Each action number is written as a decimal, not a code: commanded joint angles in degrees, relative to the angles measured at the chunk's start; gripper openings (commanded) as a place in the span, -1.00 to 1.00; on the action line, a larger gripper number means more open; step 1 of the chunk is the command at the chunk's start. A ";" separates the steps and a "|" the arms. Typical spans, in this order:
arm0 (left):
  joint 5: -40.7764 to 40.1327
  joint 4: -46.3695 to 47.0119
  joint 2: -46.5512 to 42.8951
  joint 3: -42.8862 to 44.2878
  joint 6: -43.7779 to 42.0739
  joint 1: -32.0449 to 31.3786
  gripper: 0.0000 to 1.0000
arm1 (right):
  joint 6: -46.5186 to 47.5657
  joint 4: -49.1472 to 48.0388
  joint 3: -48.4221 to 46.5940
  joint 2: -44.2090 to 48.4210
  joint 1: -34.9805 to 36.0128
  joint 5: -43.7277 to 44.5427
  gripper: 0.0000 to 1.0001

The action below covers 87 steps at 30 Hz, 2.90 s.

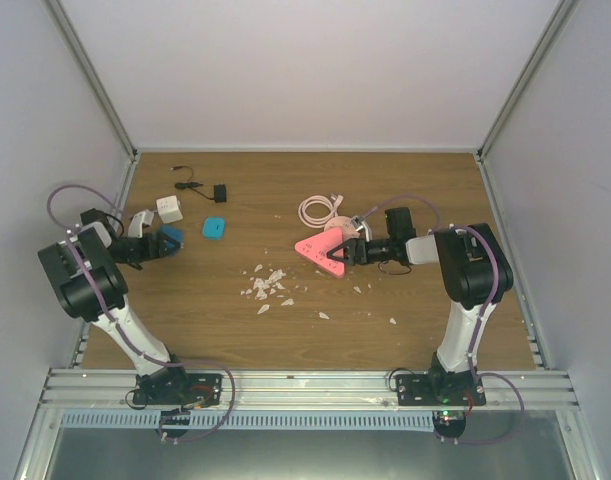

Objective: Pull the plug off the socket

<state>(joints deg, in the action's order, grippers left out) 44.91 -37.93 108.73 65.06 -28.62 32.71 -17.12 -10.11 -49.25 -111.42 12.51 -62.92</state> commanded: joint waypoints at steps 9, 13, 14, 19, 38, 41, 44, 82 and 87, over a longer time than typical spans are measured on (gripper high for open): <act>-3.27 0.55 0.49 2.89 0.23 3.61 0.68 | 2.13 5.76 2.50 -5.35 -0.85 8.81 0.84; -4.03 0.49 -0.70 2.87 -0.24 4.17 0.84 | 2.18 5.88 2.57 -5.39 -0.84 8.87 0.84; -4.19 0.47 -1.05 2.88 -0.30 4.24 0.88 | 2.20 5.97 2.51 -5.29 -0.88 8.92 0.83; -4.63 0.39 -2.25 3.54 -0.36 4.73 0.98 | 2.17 5.81 2.60 -5.29 -0.88 8.75 0.84; -5.41 -0.29 -6.17 7.68 -3.75 4.68 0.98 | 3.34 6.92 2.33 -5.09 -0.89 8.82 0.84; -6.10 0.94 -9.19 7.59 -4.05 4.52 0.98 | 4.24 7.89 2.28 -5.01 -1.04 9.20 0.87; -7.31 1.87 -12.57 7.84 -4.62 3.43 0.98 | 5.06 9.02 1.95 -4.72 -1.13 9.51 0.91; -2.95 6.55 -16.41 9.09 -2.00 -44.83 0.98 | 24.81 32.11 -5.25 6.85 -10.62 10.63 0.65; -0.87 6.72 -10.65 11.06 -0.26 -49.05 0.98 | 21.41 29.00 -8.59 6.55 -10.67 13.19 0.57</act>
<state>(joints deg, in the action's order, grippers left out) 40.73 -33.61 94.52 73.25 -30.59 -13.89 6.57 20.14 -54.52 -105.75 2.28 -52.88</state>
